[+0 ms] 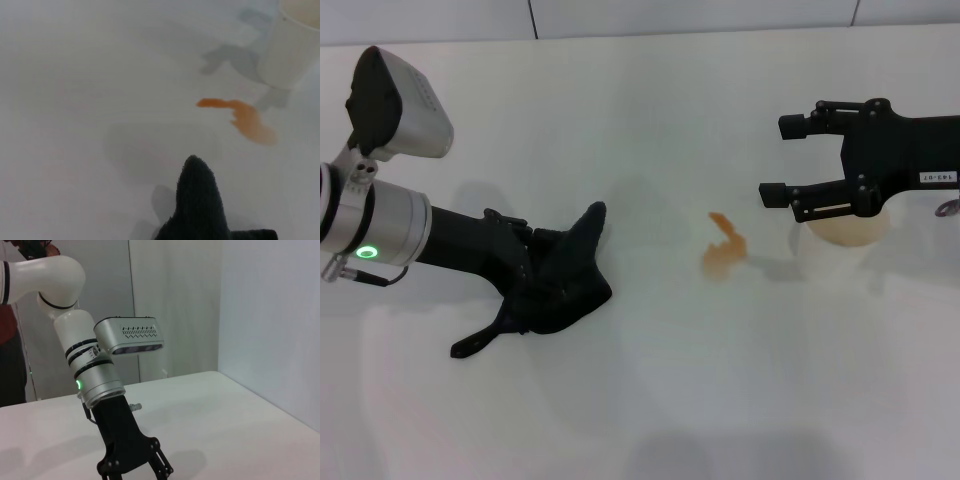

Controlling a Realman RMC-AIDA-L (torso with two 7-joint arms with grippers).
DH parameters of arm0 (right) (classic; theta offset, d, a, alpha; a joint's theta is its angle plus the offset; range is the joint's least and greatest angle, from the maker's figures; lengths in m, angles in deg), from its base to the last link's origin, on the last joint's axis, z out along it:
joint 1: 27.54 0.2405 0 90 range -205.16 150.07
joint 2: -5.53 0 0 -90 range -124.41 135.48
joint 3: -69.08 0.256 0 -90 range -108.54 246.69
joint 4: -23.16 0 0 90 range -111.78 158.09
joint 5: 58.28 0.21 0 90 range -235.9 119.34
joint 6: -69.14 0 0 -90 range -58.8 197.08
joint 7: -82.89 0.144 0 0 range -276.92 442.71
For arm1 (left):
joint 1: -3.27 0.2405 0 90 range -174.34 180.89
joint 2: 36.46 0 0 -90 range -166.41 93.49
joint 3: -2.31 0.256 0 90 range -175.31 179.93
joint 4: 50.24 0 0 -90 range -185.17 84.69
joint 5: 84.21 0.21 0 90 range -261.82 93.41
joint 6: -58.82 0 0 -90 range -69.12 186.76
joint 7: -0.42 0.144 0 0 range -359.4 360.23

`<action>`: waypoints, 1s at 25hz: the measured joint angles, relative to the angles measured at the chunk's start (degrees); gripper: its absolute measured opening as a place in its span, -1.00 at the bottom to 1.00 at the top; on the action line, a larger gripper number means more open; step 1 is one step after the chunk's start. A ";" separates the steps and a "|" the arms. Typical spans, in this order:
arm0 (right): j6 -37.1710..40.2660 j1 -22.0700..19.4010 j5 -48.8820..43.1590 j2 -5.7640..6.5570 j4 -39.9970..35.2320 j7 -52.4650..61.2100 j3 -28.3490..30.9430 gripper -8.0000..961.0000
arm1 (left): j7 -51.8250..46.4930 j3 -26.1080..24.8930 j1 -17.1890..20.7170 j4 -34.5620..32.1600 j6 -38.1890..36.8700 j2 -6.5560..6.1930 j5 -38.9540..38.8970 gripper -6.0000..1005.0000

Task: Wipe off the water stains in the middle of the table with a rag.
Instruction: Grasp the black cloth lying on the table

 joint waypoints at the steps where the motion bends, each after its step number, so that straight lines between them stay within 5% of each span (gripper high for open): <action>1: 0.00 0.00 0.00 0.00 0.00 0.00 0.00 0.78 | 0.00 0.00 0.00 0.00 0.00 0.00 0.00 0.60; 11: -0.02 0.00 0.14 0.00 0.00 0.09 0.12 0.78 | -0.92 0.39 -0.15 0.02 1.35 -0.02 0.13 0.49; 17: -0.09 0.04 0.41 0.00 0.00 0.01 0.22 0.78 | -1.02 0.59 -0.49 0.34 1.99 0.02 0.92 0.09; 25: -0.09 0.04 0.53 0.00 -0.01 -0.03 0.41 0.78 | -1.17 0.61 -0.67 0.44 3.54 0.19 0.97 -0.03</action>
